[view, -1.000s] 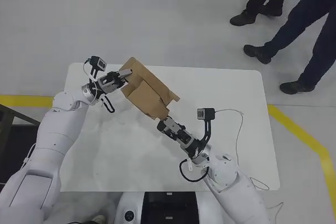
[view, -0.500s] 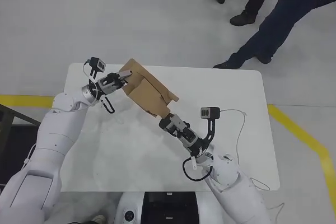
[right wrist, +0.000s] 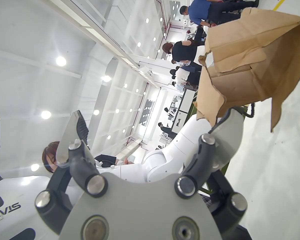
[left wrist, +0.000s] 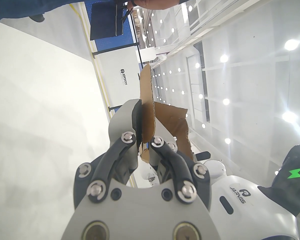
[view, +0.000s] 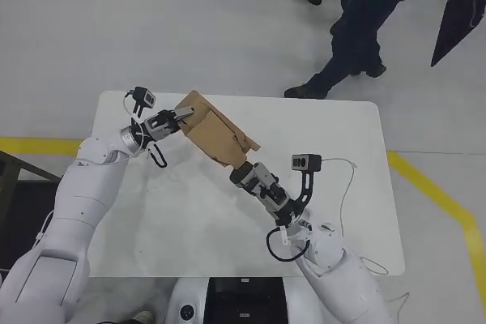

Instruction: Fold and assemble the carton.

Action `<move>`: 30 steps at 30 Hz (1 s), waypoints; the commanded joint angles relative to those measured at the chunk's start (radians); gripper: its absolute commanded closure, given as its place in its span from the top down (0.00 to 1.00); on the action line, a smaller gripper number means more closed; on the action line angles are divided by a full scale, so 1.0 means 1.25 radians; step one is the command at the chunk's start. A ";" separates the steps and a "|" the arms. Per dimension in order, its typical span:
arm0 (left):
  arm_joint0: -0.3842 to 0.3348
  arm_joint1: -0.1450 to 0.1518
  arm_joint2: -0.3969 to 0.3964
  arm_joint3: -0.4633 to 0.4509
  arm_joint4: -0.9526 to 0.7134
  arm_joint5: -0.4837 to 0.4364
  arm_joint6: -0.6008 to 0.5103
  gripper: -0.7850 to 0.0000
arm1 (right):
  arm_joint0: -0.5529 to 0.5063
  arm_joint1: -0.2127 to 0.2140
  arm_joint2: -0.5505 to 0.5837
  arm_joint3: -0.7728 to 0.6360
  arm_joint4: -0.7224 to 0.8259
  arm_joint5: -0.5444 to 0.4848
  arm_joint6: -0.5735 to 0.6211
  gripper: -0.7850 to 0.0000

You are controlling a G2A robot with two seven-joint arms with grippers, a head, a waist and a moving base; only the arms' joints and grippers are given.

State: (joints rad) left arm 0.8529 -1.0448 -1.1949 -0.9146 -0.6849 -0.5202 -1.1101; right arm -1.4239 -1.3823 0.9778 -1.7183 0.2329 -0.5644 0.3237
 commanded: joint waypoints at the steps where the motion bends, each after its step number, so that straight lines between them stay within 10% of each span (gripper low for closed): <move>1: 0.001 0.000 -0.002 -0.003 0.002 0.002 -0.002 0.00 | 0.002 -0.001 -0.002 0.003 0.001 -0.005 -0.003 1.00; 30: -0.015 -0.011 -0.002 0.026 0.064 0.010 0.021 0.00 | 0.016 -0.007 0.000 0.010 0.072 -0.076 0.016 1.00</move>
State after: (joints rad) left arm 0.8342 -1.0585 -1.1973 -0.8828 -0.6070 -0.5078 -1.0851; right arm -1.4039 -1.3912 0.9778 -1.7060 0.3217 -0.6589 0.3409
